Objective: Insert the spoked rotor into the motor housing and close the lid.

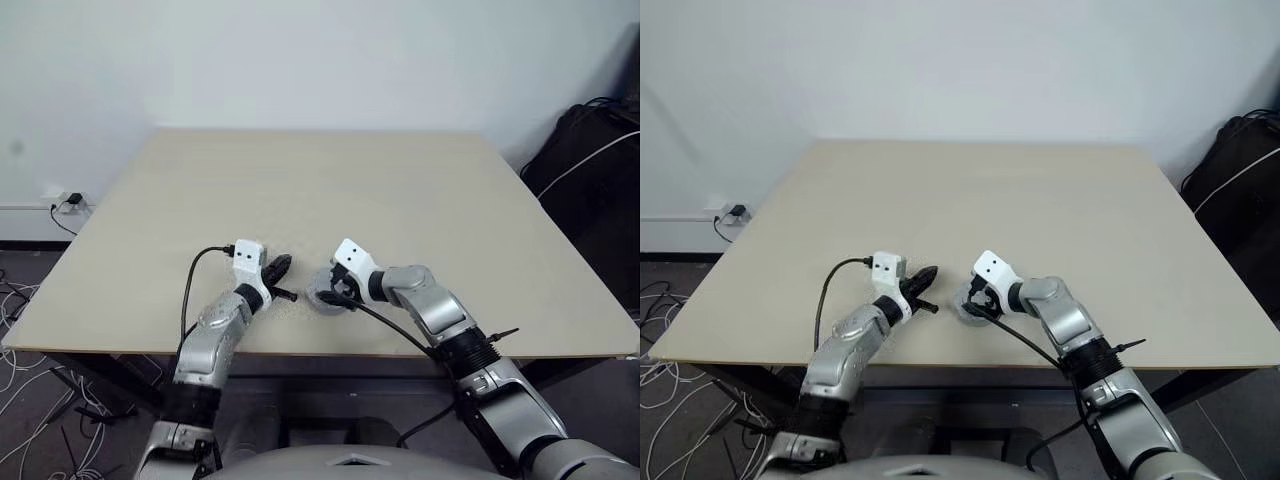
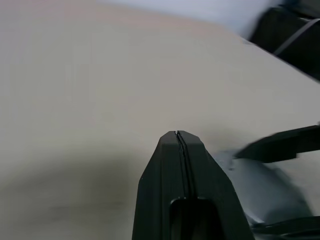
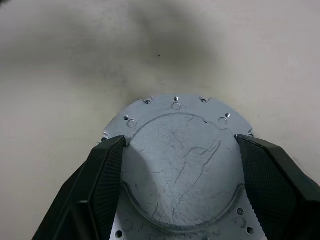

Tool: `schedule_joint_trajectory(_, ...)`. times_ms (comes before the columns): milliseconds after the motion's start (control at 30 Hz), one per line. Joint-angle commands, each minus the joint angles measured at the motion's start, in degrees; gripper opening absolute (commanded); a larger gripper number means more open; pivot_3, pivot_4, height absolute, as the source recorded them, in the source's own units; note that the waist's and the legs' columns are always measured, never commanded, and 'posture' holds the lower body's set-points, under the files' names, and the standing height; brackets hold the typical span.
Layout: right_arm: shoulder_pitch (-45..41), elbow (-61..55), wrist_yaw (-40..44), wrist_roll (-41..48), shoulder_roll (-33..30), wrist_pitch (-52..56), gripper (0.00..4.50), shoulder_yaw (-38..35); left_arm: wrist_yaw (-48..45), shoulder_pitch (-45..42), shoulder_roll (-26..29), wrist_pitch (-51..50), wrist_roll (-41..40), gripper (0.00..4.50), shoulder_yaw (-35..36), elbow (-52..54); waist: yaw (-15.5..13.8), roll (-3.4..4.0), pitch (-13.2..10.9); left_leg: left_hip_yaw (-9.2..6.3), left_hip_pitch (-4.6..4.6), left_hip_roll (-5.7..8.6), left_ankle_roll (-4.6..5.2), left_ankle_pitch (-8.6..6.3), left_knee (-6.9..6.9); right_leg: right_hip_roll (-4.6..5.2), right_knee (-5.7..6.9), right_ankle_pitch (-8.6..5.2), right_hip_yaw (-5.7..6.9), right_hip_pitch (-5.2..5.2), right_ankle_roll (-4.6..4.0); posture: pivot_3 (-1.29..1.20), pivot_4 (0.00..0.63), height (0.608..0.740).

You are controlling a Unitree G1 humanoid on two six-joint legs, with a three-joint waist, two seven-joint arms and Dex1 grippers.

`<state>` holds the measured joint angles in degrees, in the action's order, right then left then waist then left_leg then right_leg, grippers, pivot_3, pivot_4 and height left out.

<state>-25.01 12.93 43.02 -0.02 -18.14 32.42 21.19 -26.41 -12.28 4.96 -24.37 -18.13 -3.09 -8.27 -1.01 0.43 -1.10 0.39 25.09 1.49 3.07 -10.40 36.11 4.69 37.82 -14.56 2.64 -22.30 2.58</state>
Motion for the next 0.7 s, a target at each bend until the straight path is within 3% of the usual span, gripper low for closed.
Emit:
schedule_joint_trajectory(33,0.78,-0.49,-0.87,-0.91,-0.14,0.64,3.19,0.32,-4.60,-4.65,1.18,-5.28,-2.82,0.00,0.21,-2.73,0.09,0.00,0.00,0.00,-0.02,0.00,0.00,0.00,0.00,-0.02,0.00,0.00,-0.03,0.00,0.00,0.00,0.000,0.740)
schedule_joint_trajectory(700,2.81,-3.68,-2.03,-0.41,-0.16,1.66,3.19,0.31,-6.37,-11.50,0.97,-13.90,2.51,0.00,-6.26,-11.47,0.12,-0.07,-0.04,-0.05,-0.17,0.04,-0.01,-0.01,-0.09,0.28,-0.09,0.14,-0.29,0.06,-0.26,0.00,0.000,0.740)
